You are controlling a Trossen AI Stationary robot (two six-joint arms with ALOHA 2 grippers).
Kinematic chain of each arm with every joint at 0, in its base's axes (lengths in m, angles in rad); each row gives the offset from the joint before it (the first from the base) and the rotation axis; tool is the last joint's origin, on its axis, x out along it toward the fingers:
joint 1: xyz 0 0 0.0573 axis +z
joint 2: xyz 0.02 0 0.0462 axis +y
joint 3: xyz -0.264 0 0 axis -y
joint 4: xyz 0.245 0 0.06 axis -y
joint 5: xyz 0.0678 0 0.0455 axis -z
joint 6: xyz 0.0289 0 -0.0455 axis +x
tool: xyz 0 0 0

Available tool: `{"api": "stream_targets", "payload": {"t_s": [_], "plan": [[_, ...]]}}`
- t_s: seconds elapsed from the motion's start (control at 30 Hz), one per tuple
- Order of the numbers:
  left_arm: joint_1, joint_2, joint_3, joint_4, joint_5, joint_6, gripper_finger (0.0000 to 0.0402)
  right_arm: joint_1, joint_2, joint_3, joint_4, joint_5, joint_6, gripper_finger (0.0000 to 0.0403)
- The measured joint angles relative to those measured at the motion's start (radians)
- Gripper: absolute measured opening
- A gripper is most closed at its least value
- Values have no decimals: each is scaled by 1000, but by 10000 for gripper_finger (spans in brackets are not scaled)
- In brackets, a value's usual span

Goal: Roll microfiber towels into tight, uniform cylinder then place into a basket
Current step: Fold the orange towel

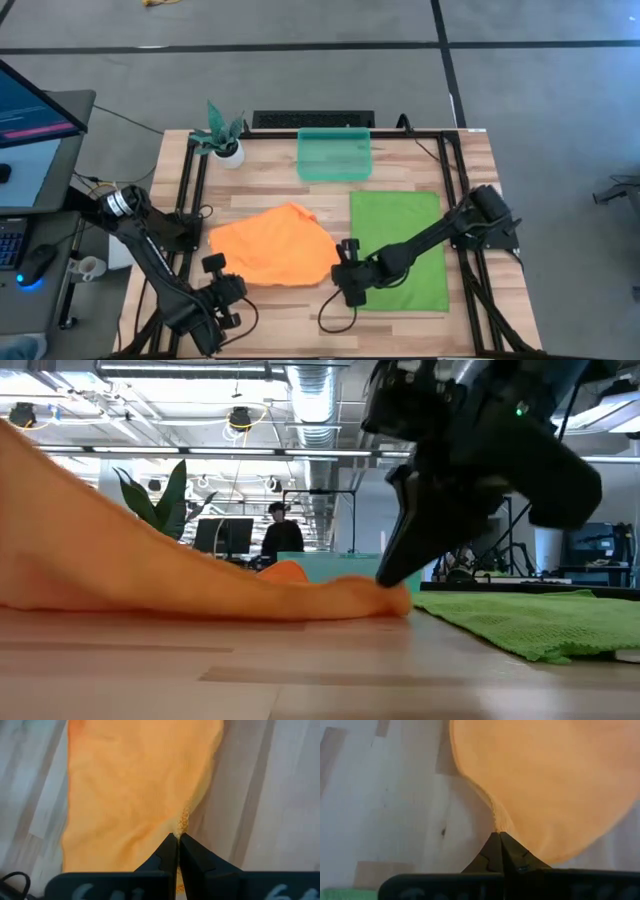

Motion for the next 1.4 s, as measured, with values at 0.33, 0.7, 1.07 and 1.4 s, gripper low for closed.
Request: {"api": "stream_targets", "payload": {"t_s": [0.33,0.7,1.07,1.4], "plan": [[7,6,0,-1,-1,6,0,-11,6,-1,-9,-50,15,49],[7,6,0,-2,-1,8,0,-13,6,0,-19,-51,-28,189],[7,6,0,-2,0,8,0,-53,20,-1,-34,-85,-56,221],[7,6,0,-2,0,8,0,-77,60,4,-47,-137,-4,162]]}}
